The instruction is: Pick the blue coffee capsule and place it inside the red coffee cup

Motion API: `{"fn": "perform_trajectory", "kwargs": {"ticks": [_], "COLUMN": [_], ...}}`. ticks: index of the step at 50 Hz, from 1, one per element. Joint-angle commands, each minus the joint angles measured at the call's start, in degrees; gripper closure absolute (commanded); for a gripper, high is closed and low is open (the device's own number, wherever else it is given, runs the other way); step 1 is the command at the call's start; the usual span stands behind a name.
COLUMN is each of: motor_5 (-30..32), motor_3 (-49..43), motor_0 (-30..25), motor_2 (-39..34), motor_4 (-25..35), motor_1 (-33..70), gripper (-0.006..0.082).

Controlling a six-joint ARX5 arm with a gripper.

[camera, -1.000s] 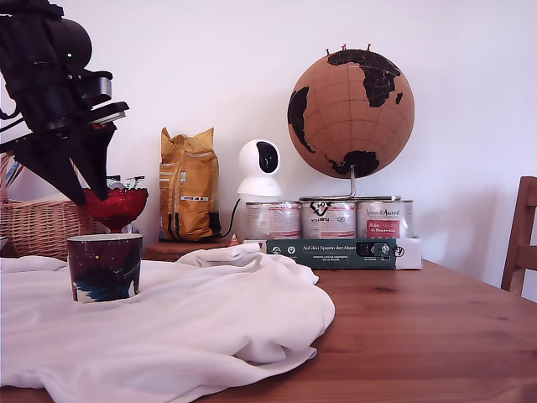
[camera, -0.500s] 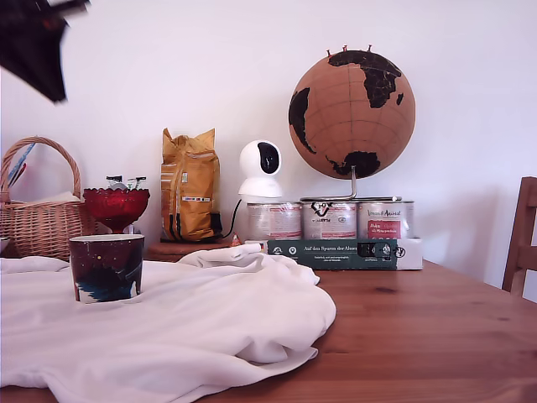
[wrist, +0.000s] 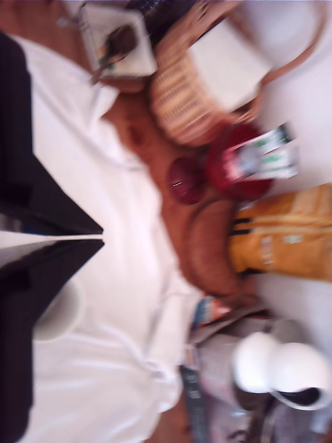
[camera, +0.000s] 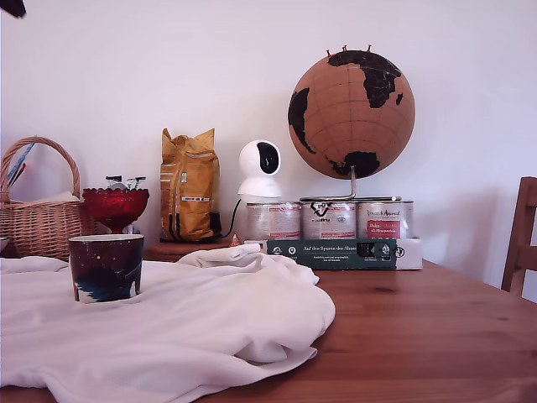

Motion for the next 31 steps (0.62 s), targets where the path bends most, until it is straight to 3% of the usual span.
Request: {"fn": "perform_trajectory", "kwargs": {"ticks": [1,15,31], "motor_5": [-0.07,-0.04,0.83], "motor_3": [1.95,9.05,13.18], "motor_0": [0.00,0.00,-0.02], "motor_2": [-4.33,-13.51,-14.56], "motor_4": [-0.59,-3.63,-3.80], "motor_1": [-1.64,-8.70,-12.59], "gripper": [0.0786,0.0786,0.0786]}}
